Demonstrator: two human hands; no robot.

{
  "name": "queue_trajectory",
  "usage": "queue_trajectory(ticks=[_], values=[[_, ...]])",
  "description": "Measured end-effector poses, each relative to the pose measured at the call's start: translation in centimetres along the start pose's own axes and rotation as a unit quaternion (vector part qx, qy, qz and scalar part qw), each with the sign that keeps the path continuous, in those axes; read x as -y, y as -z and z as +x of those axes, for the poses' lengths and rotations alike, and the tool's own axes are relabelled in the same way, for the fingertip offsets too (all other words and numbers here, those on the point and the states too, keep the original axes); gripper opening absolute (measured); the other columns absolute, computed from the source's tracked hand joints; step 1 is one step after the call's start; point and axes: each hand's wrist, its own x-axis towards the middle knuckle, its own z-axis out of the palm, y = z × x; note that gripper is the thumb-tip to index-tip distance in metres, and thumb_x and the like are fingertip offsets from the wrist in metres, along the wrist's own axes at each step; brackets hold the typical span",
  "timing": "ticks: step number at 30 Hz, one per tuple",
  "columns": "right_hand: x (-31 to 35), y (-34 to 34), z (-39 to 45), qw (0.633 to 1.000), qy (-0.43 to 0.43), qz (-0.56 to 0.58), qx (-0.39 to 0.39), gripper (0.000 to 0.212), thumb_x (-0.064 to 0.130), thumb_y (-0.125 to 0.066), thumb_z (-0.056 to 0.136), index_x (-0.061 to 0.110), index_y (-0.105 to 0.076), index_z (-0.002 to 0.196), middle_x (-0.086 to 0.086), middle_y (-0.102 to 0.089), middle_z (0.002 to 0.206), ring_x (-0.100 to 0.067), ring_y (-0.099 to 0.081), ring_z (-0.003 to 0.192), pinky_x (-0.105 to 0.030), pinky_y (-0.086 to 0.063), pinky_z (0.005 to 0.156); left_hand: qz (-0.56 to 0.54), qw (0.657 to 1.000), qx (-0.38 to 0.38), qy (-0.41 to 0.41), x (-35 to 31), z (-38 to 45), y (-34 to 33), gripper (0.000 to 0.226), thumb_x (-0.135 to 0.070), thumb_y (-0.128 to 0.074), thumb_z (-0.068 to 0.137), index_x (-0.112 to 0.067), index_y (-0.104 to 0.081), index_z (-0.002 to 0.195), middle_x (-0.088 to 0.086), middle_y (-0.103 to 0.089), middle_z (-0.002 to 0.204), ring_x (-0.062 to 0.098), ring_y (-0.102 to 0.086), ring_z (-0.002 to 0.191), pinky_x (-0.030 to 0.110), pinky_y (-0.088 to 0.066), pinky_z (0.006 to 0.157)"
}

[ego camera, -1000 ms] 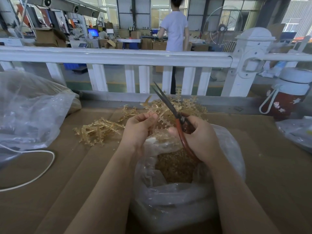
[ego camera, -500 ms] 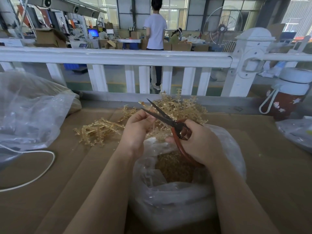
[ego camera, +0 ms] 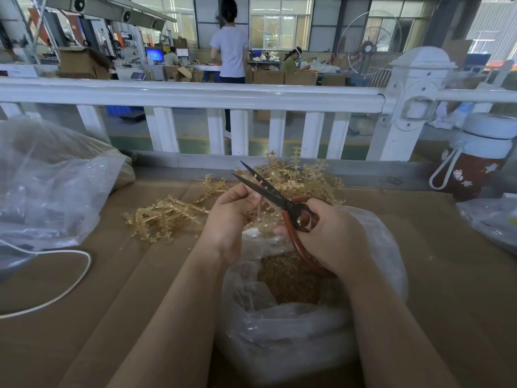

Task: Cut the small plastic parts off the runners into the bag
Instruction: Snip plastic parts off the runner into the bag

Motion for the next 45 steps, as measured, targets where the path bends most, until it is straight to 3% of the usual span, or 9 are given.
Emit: queue_trajectory(ticks=[4, 10, 16, 20, 24, 27, 33, 39, 45], values=[[0.18, 0.01, -0.03, 1.000, -0.003, 0.009, -0.007, 0.084, 0.102, -0.037, 0.053, 0.037, -0.067, 0.096, 0.025, -0.062, 0.072, 0.010, -0.052, 0.067, -0.013, -0.032, 0.053, -0.023, 1.000, 0.012, -0.001, -0.01, -0.05, 0.01, 0.027, -0.004, -0.052, 0.096, -0.018, -0.070, 0.082, 0.003, -0.064, 0.089, 0.023, -0.049, 0.095, 0.041, -0.036, 0.098], [0.10, 0.02, -0.07, 1.000, -0.008, 0.023, 0.008, 0.084, 0.102, -0.038, 0.051, 0.038, -0.069, 0.096, 0.023, -0.062, 0.071, 0.006, -0.055, 0.068, -0.016, -0.036, 0.054, -0.011, 1.000, 0.022, -0.006, 0.02, -0.07, 0.18, 0.022, -0.008, -0.053, 0.097, -0.018, -0.067, 0.084, -0.008, -0.068, 0.078, 0.009, -0.055, 0.075, 0.039, -0.035, 0.094], [0.24, 0.20, -0.09, 1.000, -0.015, 0.021, 0.013, 0.080, 0.100, -0.040, 0.053, 0.039, -0.068, 0.097, 0.026, -0.062, 0.073, 0.009, -0.053, 0.068, -0.011, -0.033, 0.055, 0.015, 1.000, 0.019, -0.012, 0.25, 0.08, 0.24, 0.015, -0.008, -0.052, 0.098, -0.013, -0.065, 0.090, -0.006, -0.067, 0.078, 0.010, -0.054, 0.076, 0.038, -0.035, 0.088], [0.14, 0.22, -0.03, 0.999, -0.026, 0.021, 0.020, 0.083, 0.100, -0.040, 0.053, 0.035, -0.069, 0.095, 0.022, -0.064, 0.072, 0.004, -0.057, 0.068, -0.016, -0.043, 0.057, 0.031, 0.999, 0.009, -0.025, 0.09, 0.04, 0.21, 0.010, -0.004, -0.054, 0.096, -0.009, -0.063, 0.093, -0.006, -0.067, 0.075, 0.010, -0.056, 0.072, 0.034, -0.038, 0.079], [-0.10, 0.18, -0.06, 0.999, -0.028, 0.012, 0.016, 0.060, 0.088, -0.061, 0.068, 0.036, -0.069, 0.096, 0.021, -0.066, 0.073, 0.004, -0.058, 0.070, -0.017, -0.045, 0.059, 0.026, 0.998, -0.019, -0.051, -0.20, -0.10, 0.07, 0.013, 0.000, -0.052, 0.094, -0.007, -0.064, 0.093, 0.005, -0.066, 0.082, 0.020, -0.054, 0.075, 0.029, -0.042, 0.072], [-0.18, 0.18, -0.04, 0.999, -0.030, 0.016, 0.018, 0.060, 0.087, -0.061, 0.067, 0.036, -0.069, 0.097, 0.023, -0.065, 0.073, 0.005, -0.057, 0.070, -0.016, -0.042, 0.057, 0.022, 0.997, -0.037, -0.064, -0.24, -0.19, -0.07, 0.009, -0.004, -0.055, 0.095, -0.006, -0.062, 0.091, 0.014, -0.058, 0.083, 0.022, -0.046, 0.077, 0.029, -0.040, 0.070], [-0.12, 0.13, -0.09, 0.999, -0.031, 0.023, 0.018, 0.070, 0.096, -0.051, 0.060, 0.037, -0.068, 0.093, 0.022, -0.065, 0.071, 0.004, -0.057, 0.067, -0.016, -0.040, 0.055, 0.039, 0.995, -0.036, -0.079, -0.26, -0.33, -0.18, 0.016, -0.009, -0.056, 0.098, -0.012, -0.063, 0.083, 0.003, -0.060, 0.077, 0.005, -0.052, 0.065, 0.015, -0.045, 0.066], [-0.26, -0.02, -0.06, 0.999, -0.032, 0.026, 0.026, 0.057, 0.086, -0.064, 0.067, 0.036, -0.069, 0.094, 0.021, -0.064, 0.071, 0.004, -0.057, 0.067, -0.015, -0.039, 0.054, 0.020, 0.997, -0.039, -0.063, -0.51, -0.49, -0.30, 0.021, -0.008, -0.054, 0.098, -0.014, -0.064, 0.081, 0.013, -0.052, 0.082, 0.017, -0.043, 0.069, 0.028, -0.037, 0.069], [-0.28, -0.02, -0.03, 0.999, -0.035, 0.024, 0.033, 0.064, 0.090, -0.060, 0.063, 0.036, -0.067, 0.095, 0.020, -0.066, 0.073, 0.005, -0.058, 0.066, -0.012, -0.037, 0.052, 0.017, 0.998, -0.043, -0.044, -0.50, -0.54, -0.26, 0.019, -0.008, -0.055, 0.098, -0.015, -0.068, 0.085, 0.009, -0.063, 0.085, 0.014, -0.055, 0.073, 0.027, -0.043, 0.073]])
